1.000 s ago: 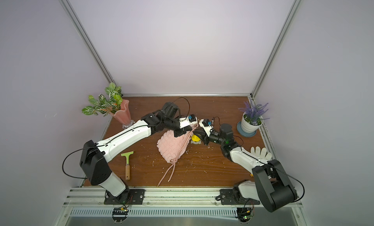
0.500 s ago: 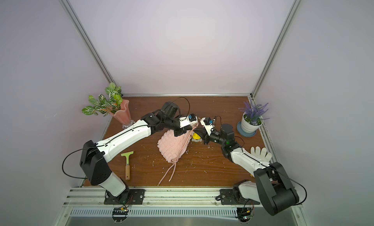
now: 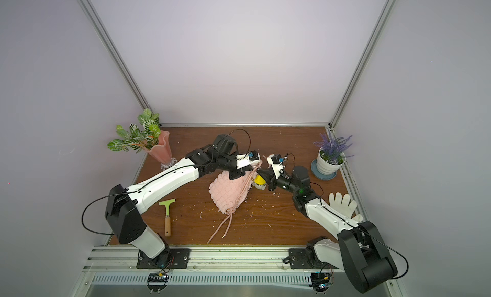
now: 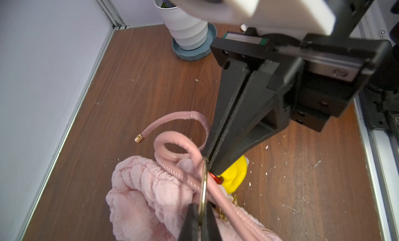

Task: Remove the decoration from the bag
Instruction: Remove the decoration item from the bag.

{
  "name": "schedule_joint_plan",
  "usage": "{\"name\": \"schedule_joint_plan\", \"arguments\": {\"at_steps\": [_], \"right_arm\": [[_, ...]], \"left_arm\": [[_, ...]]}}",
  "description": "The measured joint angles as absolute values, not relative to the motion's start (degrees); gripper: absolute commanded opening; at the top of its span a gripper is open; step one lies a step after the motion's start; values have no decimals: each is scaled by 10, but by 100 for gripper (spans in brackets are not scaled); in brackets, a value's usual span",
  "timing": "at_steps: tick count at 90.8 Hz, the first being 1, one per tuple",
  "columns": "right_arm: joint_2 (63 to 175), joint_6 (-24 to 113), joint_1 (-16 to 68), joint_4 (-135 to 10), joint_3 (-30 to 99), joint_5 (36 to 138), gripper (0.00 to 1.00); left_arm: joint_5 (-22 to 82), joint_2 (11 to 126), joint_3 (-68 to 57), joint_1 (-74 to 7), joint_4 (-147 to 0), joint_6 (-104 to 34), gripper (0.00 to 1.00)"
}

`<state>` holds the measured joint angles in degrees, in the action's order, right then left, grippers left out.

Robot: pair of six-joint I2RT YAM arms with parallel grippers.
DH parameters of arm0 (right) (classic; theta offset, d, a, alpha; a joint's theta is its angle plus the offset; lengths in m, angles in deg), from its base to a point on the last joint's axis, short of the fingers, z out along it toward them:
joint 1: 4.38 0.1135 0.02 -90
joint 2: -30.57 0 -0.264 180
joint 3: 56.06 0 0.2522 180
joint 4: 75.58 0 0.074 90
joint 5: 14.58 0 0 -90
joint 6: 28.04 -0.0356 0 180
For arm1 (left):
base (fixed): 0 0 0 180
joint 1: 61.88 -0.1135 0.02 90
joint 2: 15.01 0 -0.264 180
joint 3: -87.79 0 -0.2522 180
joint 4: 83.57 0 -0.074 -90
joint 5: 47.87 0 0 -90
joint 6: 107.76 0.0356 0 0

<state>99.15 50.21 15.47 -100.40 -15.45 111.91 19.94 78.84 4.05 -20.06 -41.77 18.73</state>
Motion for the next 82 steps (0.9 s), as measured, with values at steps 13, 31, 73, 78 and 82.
{"name": "schedule_joint_plan", "arguments": {"at_steps": [13,31,73,78,82], "right_arm": [[988,476,155,-1010,-157,1111,8],[988,444,155,-1012,-157,1107,8],[988,401,156,-994,-157,1092,8],[988,393,156,-987,-156,1091,7],[989,387,156,-978,-155,1091,7]], "left_arm": [[209,788,39,-197,-419,195,0],[226,783,32,-189,-422,208,0],[285,782,22,-164,-430,246,0],[296,782,16,-160,-432,253,0],[303,782,12,-158,-432,259,0]]}}
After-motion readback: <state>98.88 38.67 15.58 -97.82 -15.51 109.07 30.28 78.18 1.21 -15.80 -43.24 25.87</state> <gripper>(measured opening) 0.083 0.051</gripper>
